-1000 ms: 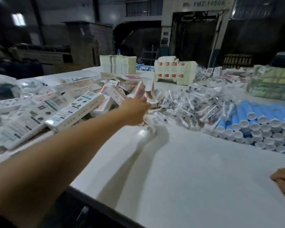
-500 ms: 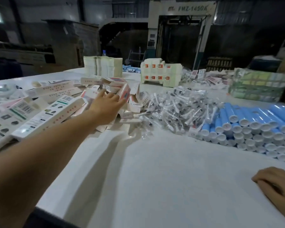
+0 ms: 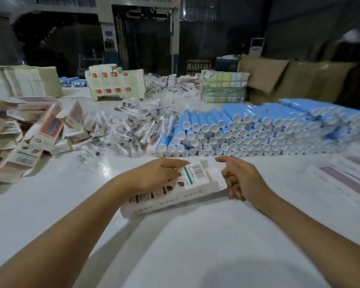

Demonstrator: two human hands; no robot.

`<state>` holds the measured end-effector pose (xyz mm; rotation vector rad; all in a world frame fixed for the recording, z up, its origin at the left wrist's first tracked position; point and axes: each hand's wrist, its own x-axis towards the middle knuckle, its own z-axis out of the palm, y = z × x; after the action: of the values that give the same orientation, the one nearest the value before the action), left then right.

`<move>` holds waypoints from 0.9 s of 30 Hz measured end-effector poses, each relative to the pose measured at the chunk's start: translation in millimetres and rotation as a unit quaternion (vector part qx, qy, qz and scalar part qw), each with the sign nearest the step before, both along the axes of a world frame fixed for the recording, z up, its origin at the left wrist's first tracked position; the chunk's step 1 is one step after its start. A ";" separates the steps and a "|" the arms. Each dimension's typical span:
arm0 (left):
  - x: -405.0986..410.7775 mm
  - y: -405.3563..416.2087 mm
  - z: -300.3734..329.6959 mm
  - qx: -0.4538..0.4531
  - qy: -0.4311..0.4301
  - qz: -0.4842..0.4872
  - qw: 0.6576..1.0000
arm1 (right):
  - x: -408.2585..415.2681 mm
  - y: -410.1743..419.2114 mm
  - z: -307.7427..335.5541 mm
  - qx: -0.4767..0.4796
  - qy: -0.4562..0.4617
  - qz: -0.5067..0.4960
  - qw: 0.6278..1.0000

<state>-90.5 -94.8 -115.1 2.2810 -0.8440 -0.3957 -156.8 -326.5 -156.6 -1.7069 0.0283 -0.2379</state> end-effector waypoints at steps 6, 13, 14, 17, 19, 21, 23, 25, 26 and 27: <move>-19.5 -24.0 -8.6 0.018 -0.055 -0.039 0.998 | -3.3 2.6 2.1 -0.078 0.060 0.001 0.995; -34.1 -43.2 -27.0 0.212 -0.354 0.028 0.911 | -0.8 0.1 0.4 -0.015 0.094 -0.006 0.995; -35.3 -43.9 -29.1 0.207 -0.387 0.022 0.898 | -0.1 0.1 0.6 -0.006 0.097 -0.012 0.995; -38.6 -45.8 -37.8 0.199 -0.443 0.018 0.874 | -1.6 -4.4 6.7 -0.097 0.083 -0.042 0.991; -40.9 -45.3 -41.9 0.200 -0.455 0.030 0.867 | 0.5 -14.9 19.5 -0.115 0.050 -0.078 0.989; -44.2 -45.4 -41.9 0.206 -0.464 0.048 0.860 | 11.6 -34.0 40.9 -0.127 -0.003 -0.141 0.982; -49.0 -46.9 -37.2 0.202 -0.447 0.056 0.870 | 33.2 -60.3 67.7 -0.207 -0.042 -0.222 0.952; -46.6 -48.9 -46.0 0.157 -0.480 0.044 0.862 | 60.8 -91.0 95.1 -0.327 -0.056 -0.290 0.898; -44.7 -50.5 -50.9 0.135 -0.499 0.041 0.855 | 74.5 -106.8 108.1 -0.375 -0.055 -0.314 0.871; -42.3 -52.2 -53.9 0.127 -0.510 0.042 0.850 | 88.2 -123.7 119.5 -0.416 -0.047 -0.333 0.845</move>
<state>-132.8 -147.1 -168.9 2.7256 -1.2084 0.9019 -68.6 -450.2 -37.1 -2.5036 0.5208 -0.9652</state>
